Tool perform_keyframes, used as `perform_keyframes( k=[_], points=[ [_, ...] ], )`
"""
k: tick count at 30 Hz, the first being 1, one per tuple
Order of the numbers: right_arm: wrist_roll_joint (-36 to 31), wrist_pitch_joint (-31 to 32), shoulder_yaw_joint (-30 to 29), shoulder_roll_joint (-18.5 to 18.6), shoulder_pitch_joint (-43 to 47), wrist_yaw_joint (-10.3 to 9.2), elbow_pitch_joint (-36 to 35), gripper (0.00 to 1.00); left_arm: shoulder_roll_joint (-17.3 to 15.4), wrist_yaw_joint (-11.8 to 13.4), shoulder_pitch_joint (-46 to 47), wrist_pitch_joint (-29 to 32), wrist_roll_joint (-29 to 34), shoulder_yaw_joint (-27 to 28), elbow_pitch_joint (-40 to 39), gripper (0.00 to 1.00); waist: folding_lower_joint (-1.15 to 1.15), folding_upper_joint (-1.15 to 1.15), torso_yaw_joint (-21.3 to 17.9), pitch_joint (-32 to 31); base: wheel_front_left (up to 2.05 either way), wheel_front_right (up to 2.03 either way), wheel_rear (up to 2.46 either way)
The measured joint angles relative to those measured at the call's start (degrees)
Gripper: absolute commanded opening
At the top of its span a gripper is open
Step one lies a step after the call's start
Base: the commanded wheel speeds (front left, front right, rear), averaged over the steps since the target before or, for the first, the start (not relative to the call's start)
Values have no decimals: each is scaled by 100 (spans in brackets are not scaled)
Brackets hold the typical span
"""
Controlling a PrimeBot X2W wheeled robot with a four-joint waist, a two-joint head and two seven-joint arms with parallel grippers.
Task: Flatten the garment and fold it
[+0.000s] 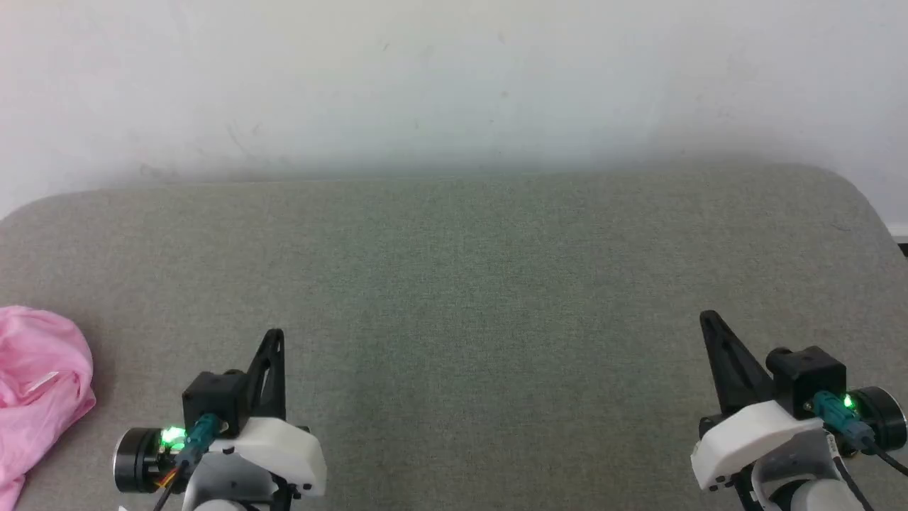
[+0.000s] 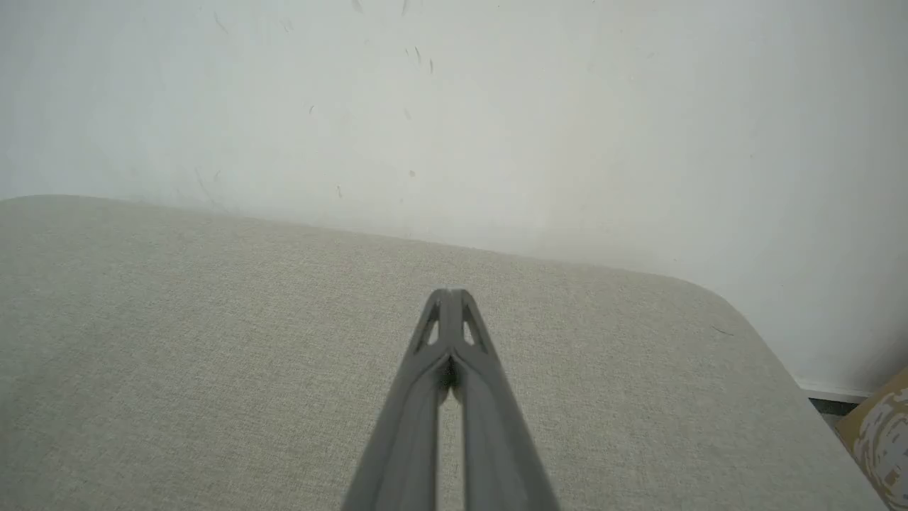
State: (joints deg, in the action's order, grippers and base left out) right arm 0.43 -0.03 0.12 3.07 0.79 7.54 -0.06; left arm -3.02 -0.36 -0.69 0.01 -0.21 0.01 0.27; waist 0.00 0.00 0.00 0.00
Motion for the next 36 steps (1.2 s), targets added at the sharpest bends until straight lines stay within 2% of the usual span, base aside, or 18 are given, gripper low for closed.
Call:
perform_keyframes(
  k=[21,22,36],
  points=[
    [0,0,0,0,-1,0,0,0,0,0,0,0,0,0,0,0,0,0,0,0,0,0,0],
    [0,0,0,0,-1,0,0,100,0,0,0,0,0,1,1,100,0,0,0,0,0,0,0],
    [68,-80,-7,3,11,0,69,100,-1,-11,-1,-101,-104,-48,75,100,0,0,-2,-2,0,0,0]
  ],
)
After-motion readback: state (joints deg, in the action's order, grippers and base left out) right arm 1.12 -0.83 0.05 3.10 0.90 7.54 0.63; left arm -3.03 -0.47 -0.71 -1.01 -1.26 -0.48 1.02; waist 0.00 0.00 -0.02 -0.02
